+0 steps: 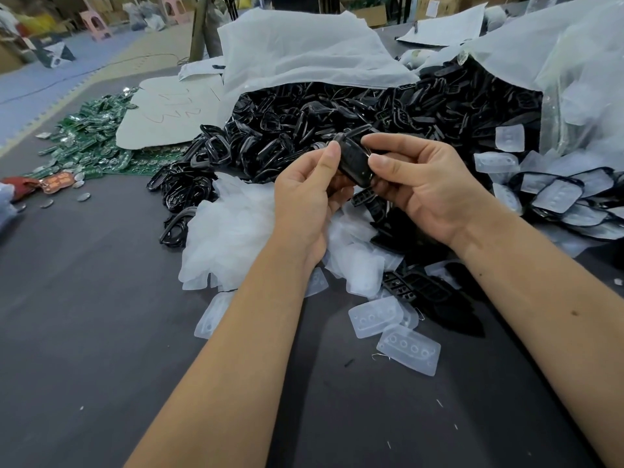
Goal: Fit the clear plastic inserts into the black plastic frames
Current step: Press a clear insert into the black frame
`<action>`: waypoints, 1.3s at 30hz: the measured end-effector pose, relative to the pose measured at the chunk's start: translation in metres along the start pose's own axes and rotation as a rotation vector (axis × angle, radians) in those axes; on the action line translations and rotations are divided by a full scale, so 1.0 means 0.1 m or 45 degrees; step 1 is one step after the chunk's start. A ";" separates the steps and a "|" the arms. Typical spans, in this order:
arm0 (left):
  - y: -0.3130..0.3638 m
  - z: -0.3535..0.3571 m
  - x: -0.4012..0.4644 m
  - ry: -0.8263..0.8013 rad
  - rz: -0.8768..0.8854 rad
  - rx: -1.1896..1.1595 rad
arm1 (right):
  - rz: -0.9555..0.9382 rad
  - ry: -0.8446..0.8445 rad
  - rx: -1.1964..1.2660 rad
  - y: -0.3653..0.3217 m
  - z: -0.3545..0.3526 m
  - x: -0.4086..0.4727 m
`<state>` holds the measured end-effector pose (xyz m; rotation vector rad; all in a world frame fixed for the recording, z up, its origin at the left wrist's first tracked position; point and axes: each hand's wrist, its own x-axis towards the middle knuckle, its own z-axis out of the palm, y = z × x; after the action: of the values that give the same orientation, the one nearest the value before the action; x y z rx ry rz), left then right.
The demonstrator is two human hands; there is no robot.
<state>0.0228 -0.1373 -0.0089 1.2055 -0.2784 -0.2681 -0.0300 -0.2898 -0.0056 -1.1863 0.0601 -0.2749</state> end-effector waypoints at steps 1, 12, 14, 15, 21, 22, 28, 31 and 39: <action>0.00 0.00 0.00 -0.011 -0.010 -0.015 | -0.001 -0.012 0.011 0.00 -0.01 0.00; 0.02 -0.02 0.00 -0.042 -0.046 -0.139 | -0.016 -0.084 0.102 0.02 -0.01 0.02; 0.02 -0.02 0.00 -0.073 -0.035 -0.154 | -0.040 -0.113 0.110 0.01 -0.02 0.01; 0.02 -0.02 0.00 -0.082 -0.031 -0.159 | -0.047 -0.120 0.094 0.00 -0.02 0.01; -0.03 0.00 0.02 -0.079 0.053 -0.061 | -0.102 -0.036 -0.132 -0.04 -0.03 0.00; -0.05 0.01 0.02 -0.079 0.067 -0.044 | -0.123 -0.028 -0.171 -0.06 -0.04 0.00; -0.07 -0.01 0.04 -0.150 0.301 0.238 | -0.259 -0.100 -0.560 -0.31 -0.20 -0.06; -0.04 0.00 0.06 -0.238 0.460 0.520 | -0.310 -0.145 -0.867 -0.51 -0.29 -0.13; -0.12 0.61 -0.05 -0.447 0.758 1.024 | -0.362 -0.038 -1.508 -0.95 -0.65 -0.65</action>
<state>-0.0043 -0.1926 0.0000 1.7878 -1.1043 0.1854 -0.1219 -0.3657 0.0508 -2.3838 0.0232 -0.4983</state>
